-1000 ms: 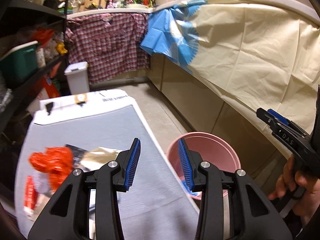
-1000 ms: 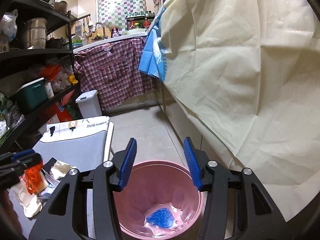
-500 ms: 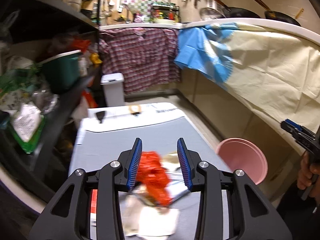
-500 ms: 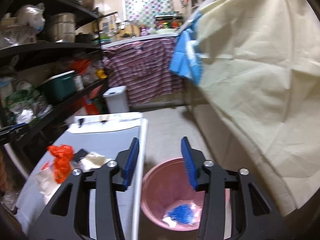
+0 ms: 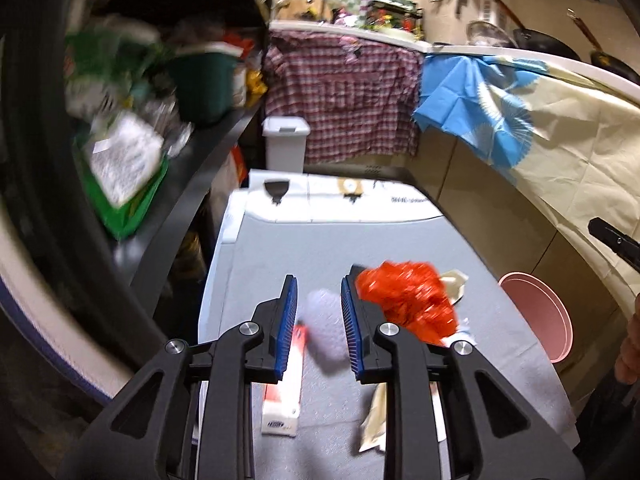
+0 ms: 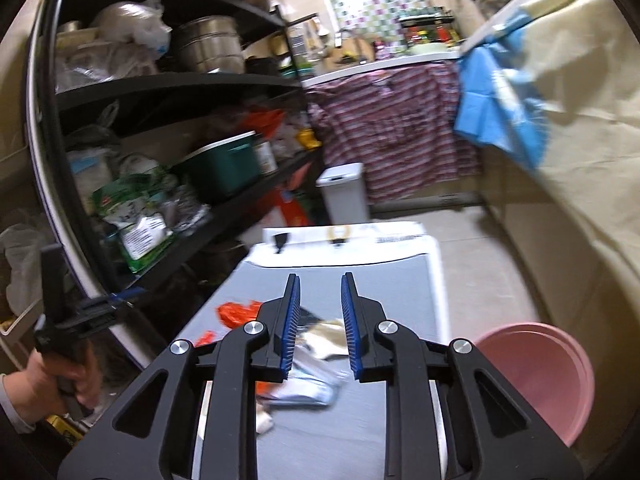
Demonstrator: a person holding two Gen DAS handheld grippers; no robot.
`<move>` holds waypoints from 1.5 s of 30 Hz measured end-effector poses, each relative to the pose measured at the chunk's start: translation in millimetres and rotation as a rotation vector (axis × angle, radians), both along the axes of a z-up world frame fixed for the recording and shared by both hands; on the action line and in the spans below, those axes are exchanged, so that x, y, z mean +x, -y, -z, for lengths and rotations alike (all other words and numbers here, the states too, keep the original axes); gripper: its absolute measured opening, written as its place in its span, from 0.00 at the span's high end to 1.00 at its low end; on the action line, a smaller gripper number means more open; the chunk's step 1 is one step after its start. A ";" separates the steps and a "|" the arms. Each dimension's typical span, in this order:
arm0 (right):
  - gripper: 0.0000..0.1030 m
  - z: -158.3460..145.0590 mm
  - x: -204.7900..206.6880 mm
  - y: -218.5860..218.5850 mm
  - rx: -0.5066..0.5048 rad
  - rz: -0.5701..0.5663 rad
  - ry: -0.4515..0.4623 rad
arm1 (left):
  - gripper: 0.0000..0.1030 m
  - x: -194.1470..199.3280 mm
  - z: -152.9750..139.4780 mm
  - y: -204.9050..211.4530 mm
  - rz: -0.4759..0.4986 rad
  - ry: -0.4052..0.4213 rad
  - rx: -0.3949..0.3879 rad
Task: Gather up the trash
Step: 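Move both tools back over the board toward the red bag and toothpaste box, then grasp the red bag with the right tool while the left tool grasps the toothpaste box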
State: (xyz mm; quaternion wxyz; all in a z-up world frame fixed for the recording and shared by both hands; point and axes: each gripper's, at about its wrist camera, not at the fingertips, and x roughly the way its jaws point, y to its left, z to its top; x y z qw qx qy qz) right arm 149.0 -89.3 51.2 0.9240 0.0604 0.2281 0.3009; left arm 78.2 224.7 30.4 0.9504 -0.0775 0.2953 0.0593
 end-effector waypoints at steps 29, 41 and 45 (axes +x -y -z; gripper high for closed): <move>0.59 109.8 42.9 -106.5 -0.069 -0.162 -0.244 | 0.58 23.4 93.4 -21.1 0.006 -0.208 -0.001; 0.60 117.4 44.8 -116.4 -0.109 -0.189 -0.267 | 0.57 32.4 112.1 -21.1 0.013 -0.289 0.009; 0.71 118.2 43.2 -118.6 -0.117 -0.208 -0.273 | 0.57 34.0 117.5 -20.7 0.015 -0.311 0.016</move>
